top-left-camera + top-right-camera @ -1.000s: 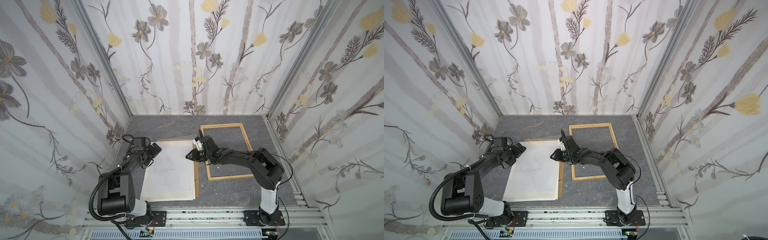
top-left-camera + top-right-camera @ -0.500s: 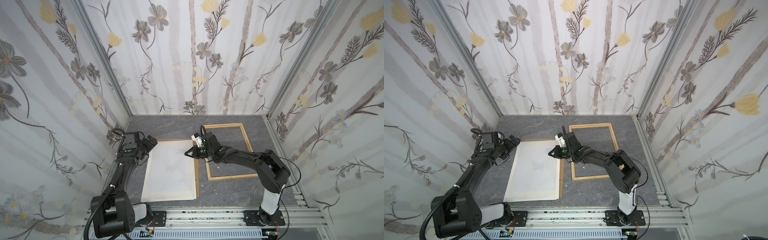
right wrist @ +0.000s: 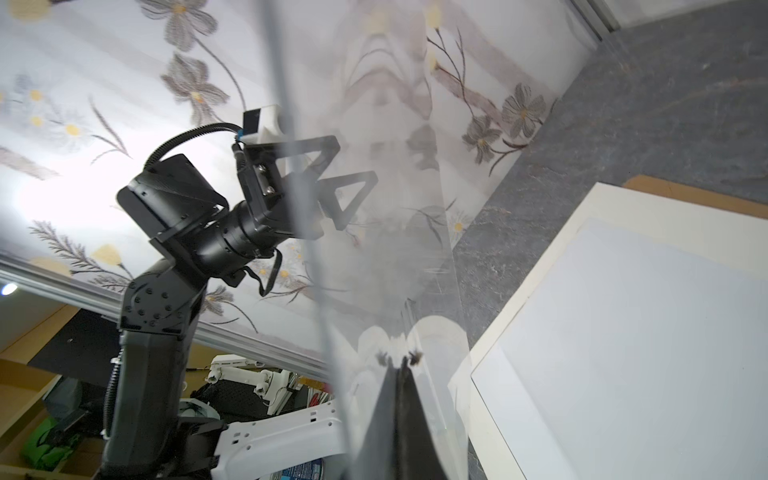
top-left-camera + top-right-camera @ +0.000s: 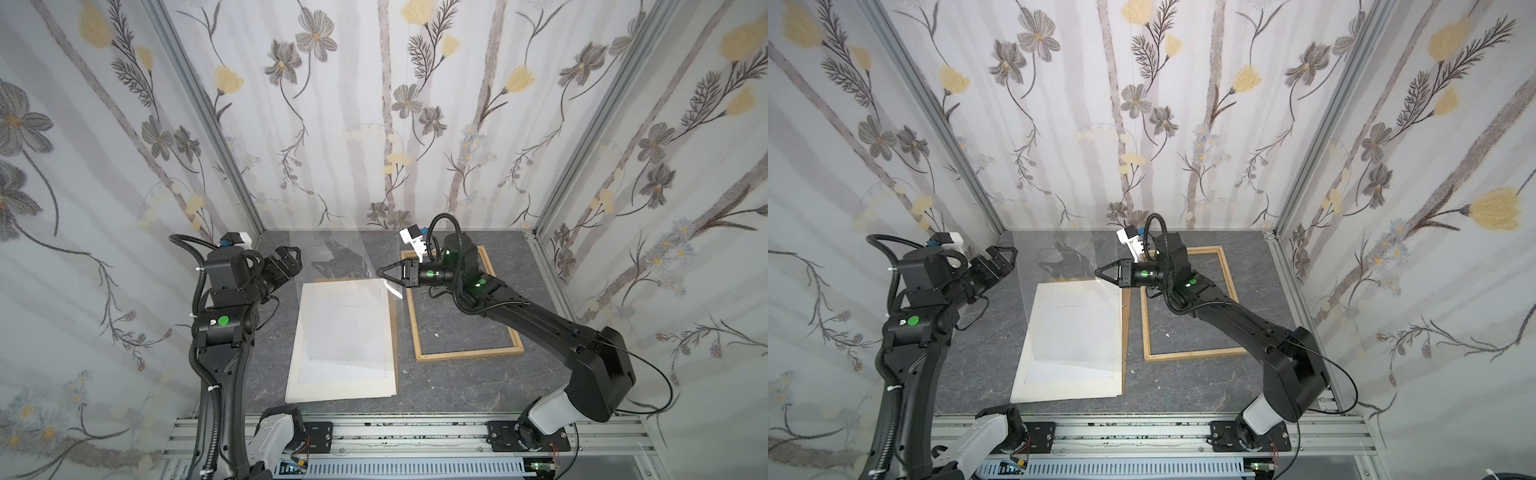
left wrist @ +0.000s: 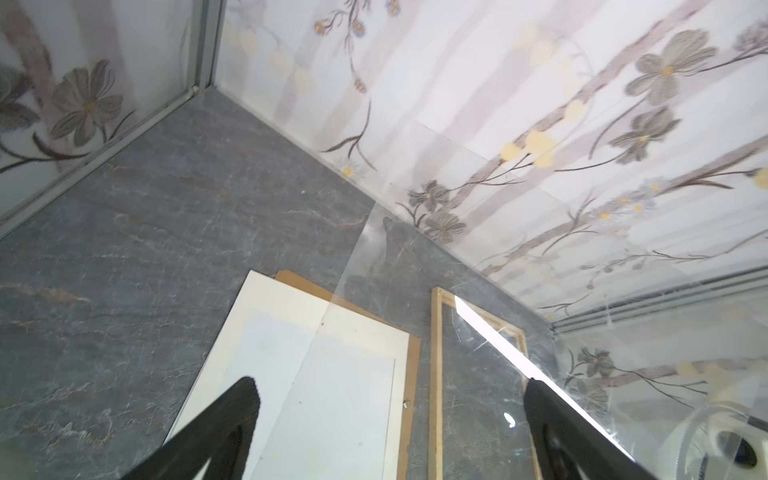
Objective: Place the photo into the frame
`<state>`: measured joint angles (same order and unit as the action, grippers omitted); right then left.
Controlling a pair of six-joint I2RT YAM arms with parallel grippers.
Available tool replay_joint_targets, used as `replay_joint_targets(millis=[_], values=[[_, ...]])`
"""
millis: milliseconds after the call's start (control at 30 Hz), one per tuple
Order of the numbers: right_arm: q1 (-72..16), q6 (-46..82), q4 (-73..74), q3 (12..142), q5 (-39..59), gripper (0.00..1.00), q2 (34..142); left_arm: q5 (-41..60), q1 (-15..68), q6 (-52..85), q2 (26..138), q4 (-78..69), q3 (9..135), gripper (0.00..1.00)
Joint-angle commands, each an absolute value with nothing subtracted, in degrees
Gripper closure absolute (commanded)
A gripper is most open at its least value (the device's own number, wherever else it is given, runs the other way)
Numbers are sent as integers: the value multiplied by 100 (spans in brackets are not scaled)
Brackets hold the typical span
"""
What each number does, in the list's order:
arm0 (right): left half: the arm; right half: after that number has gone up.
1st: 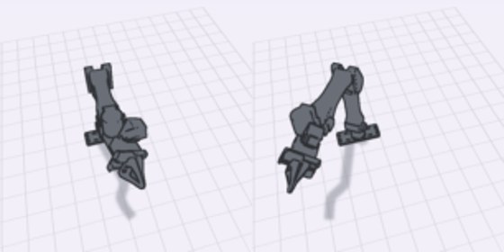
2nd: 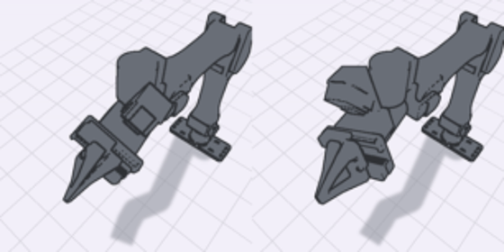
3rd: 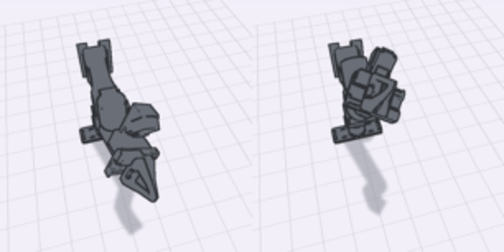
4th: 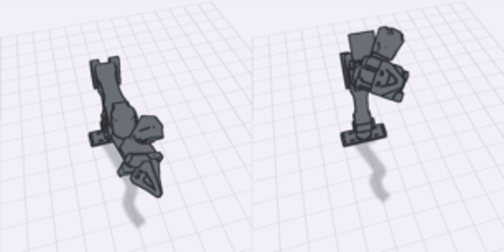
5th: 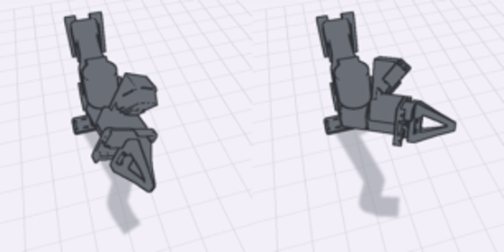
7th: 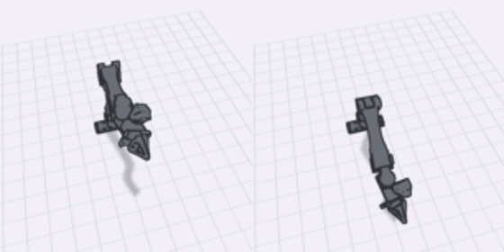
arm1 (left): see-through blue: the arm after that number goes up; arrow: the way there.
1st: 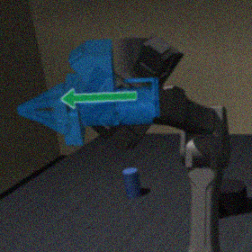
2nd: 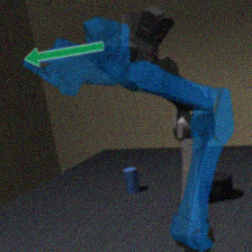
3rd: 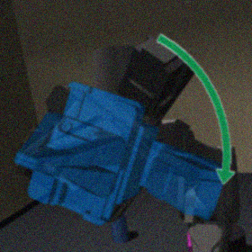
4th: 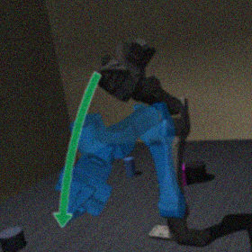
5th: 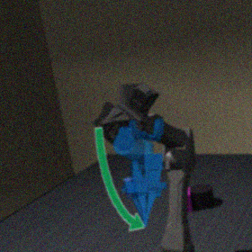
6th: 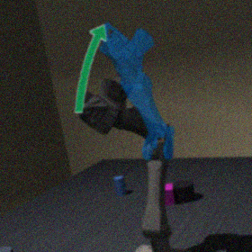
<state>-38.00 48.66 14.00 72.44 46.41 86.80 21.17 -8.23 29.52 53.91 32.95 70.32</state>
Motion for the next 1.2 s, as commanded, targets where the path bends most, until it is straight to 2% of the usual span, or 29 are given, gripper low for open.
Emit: replay_joint_targets(millis=[0,400,667,1100,1133,1167], values=[[-3561,4623,1227,7317,4878,100,8293,2796,-825,3015,5219,3096,7144,0],[-2459,4433,536,7238,5333,100,6932,4563,-820,3274,5128,1953,6725,0],[-2152,4819,779,7110,5763,100,6562,5757,-776,4252,5187,208,5886,0],[-2112,5590,1810,6659,6012,100,6546,5626,-30,4164,5375,-21,5331,0],[-2109,5590,1826,6624,6024,100,6556,5609,39,4220,5355,-111,5271,2],[-2107,5590,1831,6582,6021,100,6580,5595,129,4281,5330,-210,5228,10]])
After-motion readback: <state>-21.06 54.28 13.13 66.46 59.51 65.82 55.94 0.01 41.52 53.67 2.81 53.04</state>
